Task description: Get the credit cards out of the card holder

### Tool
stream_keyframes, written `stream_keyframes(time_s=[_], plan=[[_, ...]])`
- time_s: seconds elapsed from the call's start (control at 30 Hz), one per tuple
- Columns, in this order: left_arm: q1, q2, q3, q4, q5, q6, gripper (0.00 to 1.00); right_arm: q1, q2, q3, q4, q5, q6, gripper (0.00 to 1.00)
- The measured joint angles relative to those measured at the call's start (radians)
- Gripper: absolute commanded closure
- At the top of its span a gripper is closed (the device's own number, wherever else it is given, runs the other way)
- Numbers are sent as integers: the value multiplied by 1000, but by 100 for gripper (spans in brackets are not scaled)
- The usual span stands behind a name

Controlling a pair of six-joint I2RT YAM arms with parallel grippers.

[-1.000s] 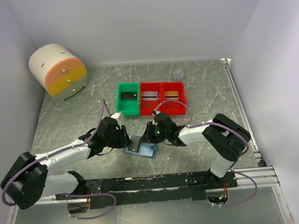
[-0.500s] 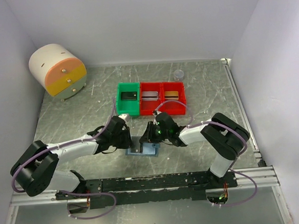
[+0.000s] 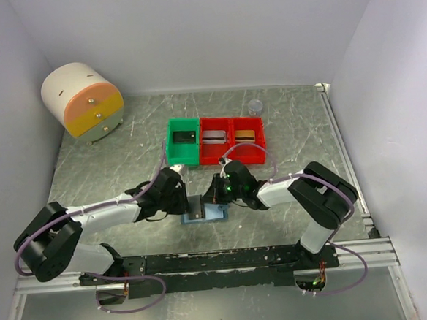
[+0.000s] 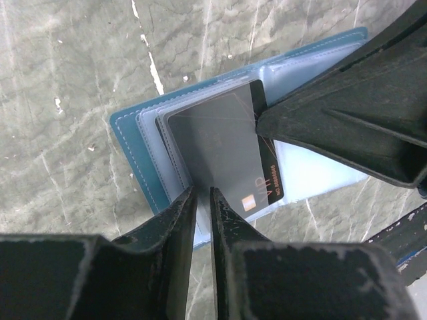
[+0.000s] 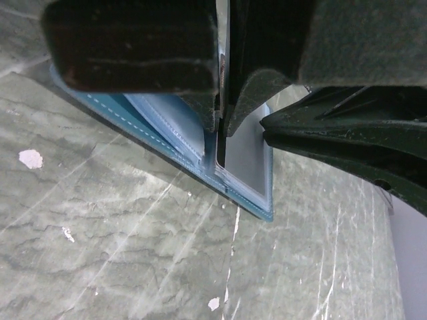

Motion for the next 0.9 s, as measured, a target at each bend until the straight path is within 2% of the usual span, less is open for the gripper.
stream_keyframes(time_s=[0.53, 0.73, 0.9], plan=[[-5, -43, -26, -33, -19, -14, 70, 0, -66, 0, -119, 4, -45, 100], [-6, -127, -31, -51, -16, -14, 65, -2, -87, -10, -134, 34, -34, 100], [-10, -181, -30, -15, 18, -10, 64, -4, -109, -21, -141, 43, -26, 100]])
